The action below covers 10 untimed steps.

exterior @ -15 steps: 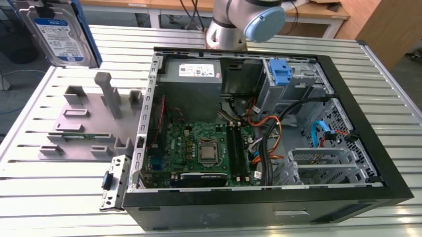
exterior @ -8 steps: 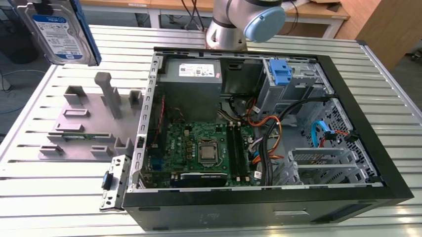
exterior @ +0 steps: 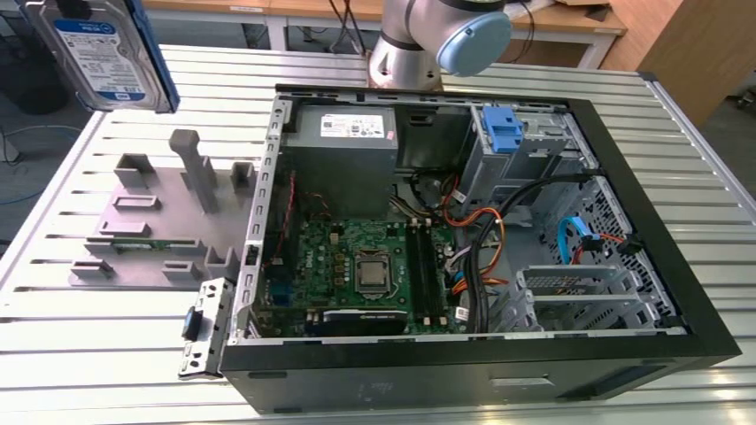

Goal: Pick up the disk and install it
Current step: 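Pick up the disk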

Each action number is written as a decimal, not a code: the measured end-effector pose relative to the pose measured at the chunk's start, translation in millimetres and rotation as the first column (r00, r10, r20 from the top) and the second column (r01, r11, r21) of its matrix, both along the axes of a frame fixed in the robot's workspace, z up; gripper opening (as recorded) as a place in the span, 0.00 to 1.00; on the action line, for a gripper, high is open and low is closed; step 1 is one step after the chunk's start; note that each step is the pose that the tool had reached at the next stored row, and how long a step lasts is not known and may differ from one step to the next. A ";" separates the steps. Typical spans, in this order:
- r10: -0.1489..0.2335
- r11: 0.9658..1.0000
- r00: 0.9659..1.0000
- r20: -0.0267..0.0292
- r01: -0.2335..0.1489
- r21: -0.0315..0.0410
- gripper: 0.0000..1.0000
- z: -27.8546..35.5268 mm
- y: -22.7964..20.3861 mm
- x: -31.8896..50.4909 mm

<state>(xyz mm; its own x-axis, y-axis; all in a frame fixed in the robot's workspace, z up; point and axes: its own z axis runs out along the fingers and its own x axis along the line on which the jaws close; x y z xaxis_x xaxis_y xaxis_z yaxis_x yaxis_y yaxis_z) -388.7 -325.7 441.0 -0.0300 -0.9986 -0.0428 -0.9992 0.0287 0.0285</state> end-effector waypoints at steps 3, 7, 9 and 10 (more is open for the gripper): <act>0.000 1.000 1.000 0.000 0.000 0.000 0.35 3.1 0.0 0.0; 0.000 1.000 1.000 0.000 0.000 0.000 0.35 7.6 0.0 0.0; 0.000 1.000 1.000 0.000 0.000 0.000 0.35 9.8 0.0 0.0; 0.000 1.000 1.000 0.000 0.000 0.000 0.35 11.1 0.0 0.0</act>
<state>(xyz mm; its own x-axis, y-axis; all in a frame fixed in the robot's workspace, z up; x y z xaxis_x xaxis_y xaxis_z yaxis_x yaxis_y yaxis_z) -388.7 -325.7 452.1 -0.0299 -0.9986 -0.0425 -0.9992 0.0287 0.0286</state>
